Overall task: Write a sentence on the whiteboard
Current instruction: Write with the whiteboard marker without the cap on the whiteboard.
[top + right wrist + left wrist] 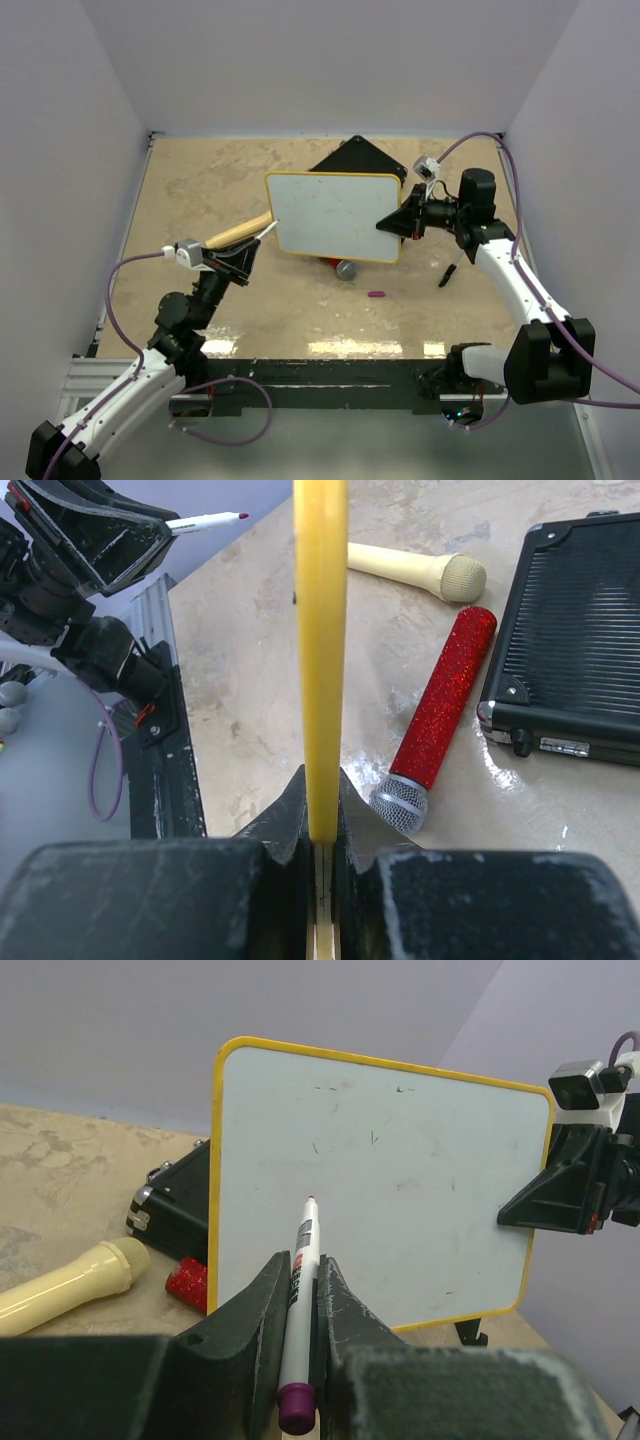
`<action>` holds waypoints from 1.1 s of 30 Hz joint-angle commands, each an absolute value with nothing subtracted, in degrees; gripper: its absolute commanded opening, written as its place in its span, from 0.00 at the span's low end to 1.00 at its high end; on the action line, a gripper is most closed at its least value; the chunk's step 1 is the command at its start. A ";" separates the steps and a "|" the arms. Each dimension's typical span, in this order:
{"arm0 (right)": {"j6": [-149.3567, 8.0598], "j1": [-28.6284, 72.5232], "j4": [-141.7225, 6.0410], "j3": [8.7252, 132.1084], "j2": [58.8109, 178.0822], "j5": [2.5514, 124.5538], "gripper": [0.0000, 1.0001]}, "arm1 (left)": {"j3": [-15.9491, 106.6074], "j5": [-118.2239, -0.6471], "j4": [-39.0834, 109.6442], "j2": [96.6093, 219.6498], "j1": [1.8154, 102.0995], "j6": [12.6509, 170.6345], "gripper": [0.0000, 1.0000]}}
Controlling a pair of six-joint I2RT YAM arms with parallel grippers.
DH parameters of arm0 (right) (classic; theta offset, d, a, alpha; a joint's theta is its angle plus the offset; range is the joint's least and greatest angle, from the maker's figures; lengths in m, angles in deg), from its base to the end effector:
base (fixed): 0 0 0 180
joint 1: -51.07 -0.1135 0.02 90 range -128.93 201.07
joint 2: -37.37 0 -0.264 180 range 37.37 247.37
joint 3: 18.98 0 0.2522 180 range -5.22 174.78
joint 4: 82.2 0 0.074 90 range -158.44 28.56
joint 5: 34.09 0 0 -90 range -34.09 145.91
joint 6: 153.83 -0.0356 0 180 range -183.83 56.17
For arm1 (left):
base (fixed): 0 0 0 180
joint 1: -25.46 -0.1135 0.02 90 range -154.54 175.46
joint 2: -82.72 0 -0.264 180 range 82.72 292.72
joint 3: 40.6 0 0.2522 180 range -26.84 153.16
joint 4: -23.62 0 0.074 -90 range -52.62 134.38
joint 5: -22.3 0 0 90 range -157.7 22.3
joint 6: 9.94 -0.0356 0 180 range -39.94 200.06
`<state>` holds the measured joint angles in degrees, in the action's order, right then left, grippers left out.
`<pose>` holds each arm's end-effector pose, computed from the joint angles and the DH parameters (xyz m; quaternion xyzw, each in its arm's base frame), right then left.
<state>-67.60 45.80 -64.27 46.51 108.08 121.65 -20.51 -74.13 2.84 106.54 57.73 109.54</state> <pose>0.2613 0.0567 0.3049 -0.3081 0.6970 0.4880 0.4255 0.1160 -0.0686 0.2358 -0.0306 0.5945 -0.3834 0.7062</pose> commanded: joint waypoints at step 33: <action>-71.39 47.47 -73.36 45.67 105.74 127.72 0.00 | -17.00 -71.83 0.29 107.16 57.45 110.03 0.00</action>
